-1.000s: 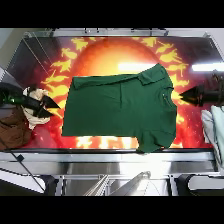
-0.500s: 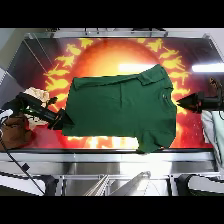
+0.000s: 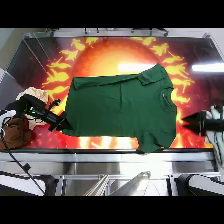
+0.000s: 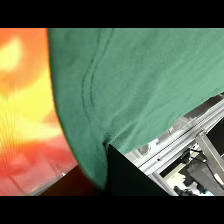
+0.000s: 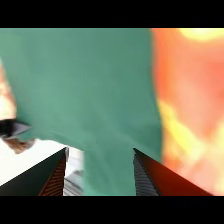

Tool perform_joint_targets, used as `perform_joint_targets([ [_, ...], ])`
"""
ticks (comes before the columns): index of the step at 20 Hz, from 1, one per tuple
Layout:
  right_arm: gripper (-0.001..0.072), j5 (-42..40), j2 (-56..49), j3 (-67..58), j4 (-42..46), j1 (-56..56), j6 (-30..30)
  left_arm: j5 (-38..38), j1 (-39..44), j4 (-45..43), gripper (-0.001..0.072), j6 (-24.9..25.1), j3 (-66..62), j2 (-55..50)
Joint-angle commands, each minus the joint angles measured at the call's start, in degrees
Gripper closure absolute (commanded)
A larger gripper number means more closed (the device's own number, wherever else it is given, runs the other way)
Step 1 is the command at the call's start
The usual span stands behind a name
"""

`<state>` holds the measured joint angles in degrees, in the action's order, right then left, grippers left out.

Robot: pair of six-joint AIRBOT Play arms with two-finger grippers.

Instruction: Fold the shirts.

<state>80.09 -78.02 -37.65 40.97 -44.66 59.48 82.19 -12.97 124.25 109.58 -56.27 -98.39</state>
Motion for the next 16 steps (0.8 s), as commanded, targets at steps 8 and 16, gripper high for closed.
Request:
perform_joint_targets([
  [8, 0.0251, -16.2, 0.9, 11.6, 6.6, 7.7, 8.7, -1.3, -0.3, -0.1, 0.0691, 1.0, -0.1, 0.1],
  [16, 0.0492, -17.6, 1.7, 11.4, -1.8, 12.3, 3.7, -1.2, -0.3, -0.2, 0.0691, 1.0, -0.1, 0.1],
])
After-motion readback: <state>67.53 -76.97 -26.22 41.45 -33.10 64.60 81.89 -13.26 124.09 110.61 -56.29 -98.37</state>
